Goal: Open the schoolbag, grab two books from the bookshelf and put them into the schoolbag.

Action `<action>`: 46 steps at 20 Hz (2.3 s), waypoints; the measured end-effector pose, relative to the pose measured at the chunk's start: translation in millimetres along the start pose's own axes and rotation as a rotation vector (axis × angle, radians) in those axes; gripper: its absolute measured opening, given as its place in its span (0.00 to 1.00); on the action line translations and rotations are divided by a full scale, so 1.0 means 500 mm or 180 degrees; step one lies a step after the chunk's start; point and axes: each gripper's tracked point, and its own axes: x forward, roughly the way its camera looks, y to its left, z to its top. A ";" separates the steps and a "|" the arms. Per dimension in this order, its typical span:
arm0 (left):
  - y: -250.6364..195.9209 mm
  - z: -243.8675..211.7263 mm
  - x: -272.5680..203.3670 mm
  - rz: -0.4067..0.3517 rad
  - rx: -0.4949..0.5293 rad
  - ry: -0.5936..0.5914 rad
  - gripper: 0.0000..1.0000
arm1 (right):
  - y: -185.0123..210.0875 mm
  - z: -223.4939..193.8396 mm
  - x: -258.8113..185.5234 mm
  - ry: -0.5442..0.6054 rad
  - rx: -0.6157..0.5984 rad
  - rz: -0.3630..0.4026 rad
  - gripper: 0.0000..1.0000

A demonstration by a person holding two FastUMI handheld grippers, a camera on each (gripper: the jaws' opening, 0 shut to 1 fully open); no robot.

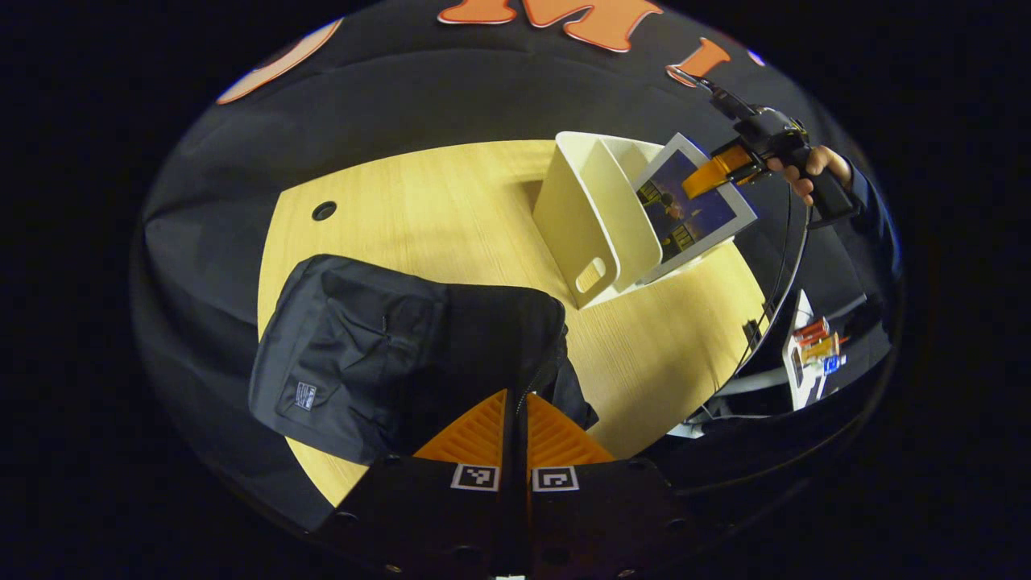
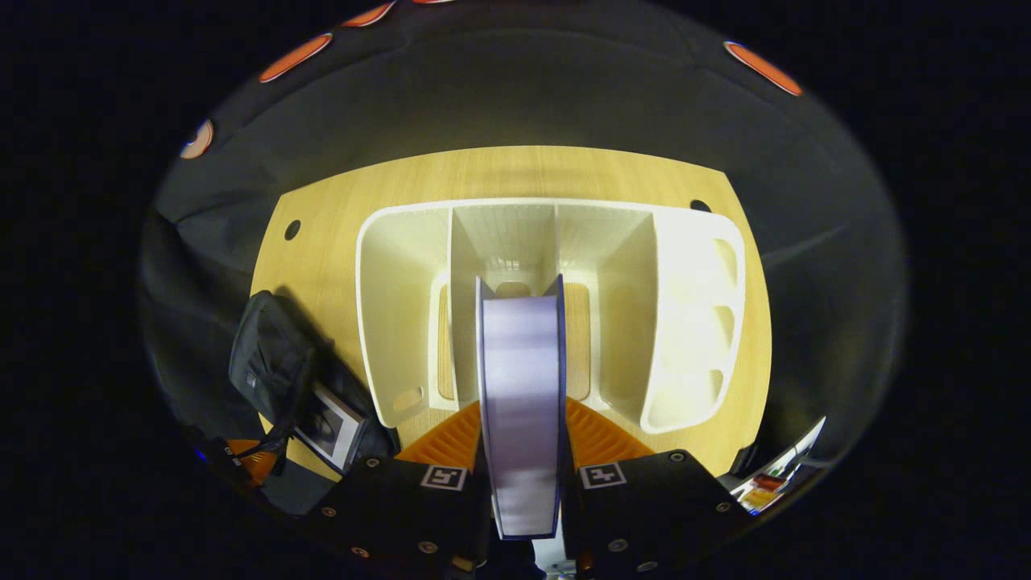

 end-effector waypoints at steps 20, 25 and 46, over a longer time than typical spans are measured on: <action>0.013 0.002 -0.008 -0.0510 0.0957 0.0046 0.01 | 0.048 -0.375 -0.183 -0.0224 0.1079 0.0120 0.35; 0.016 0.006 -0.010 -0.0452 0.0938 0.0031 0.01 | 0.084 -0.415 -0.199 -0.0345 0.1200 0.0420 0.35; 0.001 0.064 -0.077 -0.0417 0.0945 -0.0158 0.01 | 0.424 -0.387 -0.075 -0.0687 0.1672 0.2300 0.34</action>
